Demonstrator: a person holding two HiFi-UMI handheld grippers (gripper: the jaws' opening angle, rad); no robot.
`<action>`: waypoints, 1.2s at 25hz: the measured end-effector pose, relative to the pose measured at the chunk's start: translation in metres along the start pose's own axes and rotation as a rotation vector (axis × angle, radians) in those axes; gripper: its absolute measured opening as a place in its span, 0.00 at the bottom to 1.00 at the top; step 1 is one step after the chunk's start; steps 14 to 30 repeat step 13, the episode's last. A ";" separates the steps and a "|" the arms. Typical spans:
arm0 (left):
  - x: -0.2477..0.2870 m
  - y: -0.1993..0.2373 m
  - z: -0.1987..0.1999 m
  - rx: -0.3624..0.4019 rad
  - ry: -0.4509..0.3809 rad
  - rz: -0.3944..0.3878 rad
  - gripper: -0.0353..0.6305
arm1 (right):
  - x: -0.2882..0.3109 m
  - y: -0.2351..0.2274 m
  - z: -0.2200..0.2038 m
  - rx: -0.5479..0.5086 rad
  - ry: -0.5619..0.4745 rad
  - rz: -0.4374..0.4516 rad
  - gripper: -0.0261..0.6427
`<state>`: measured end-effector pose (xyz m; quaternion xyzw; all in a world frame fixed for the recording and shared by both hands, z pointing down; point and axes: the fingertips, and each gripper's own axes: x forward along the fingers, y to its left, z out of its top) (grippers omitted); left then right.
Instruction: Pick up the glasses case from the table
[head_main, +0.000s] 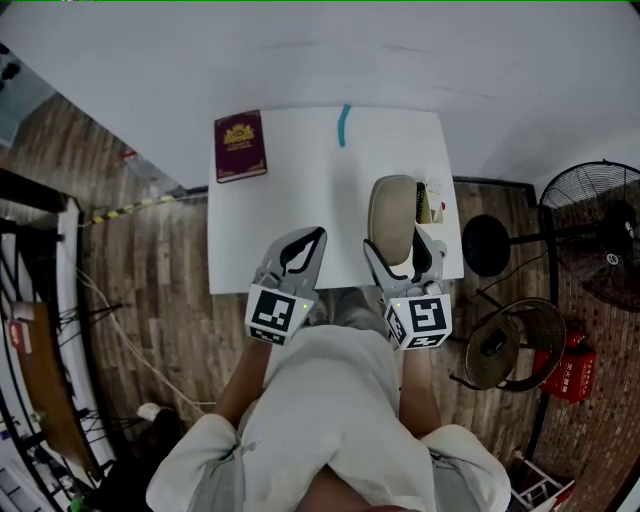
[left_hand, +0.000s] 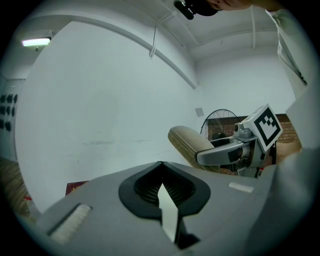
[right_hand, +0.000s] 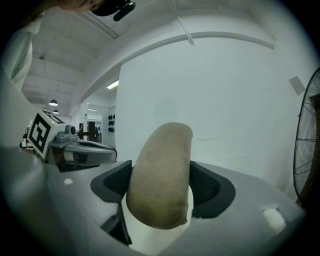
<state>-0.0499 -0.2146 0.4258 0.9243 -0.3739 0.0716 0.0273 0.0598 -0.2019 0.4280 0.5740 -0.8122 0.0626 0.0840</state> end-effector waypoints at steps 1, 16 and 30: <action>-0.001 0.000 0.001 0.001 -0.002 0.000 0.08 | 0.000 0.001 0.000 -0.002 -0.001 0.001 0.58; -0.006 -0.001 0.007 0.002 -0.019 -0.003 0.08 | -0.002 0.007 0.002 -0.018 0.005 0.003 0.58; -0.006 -0.001 0.007 0.002 -0.019 -0.003 0.08 | -0.002 0.007 0.002 -0.018 0.005 0.003 0.58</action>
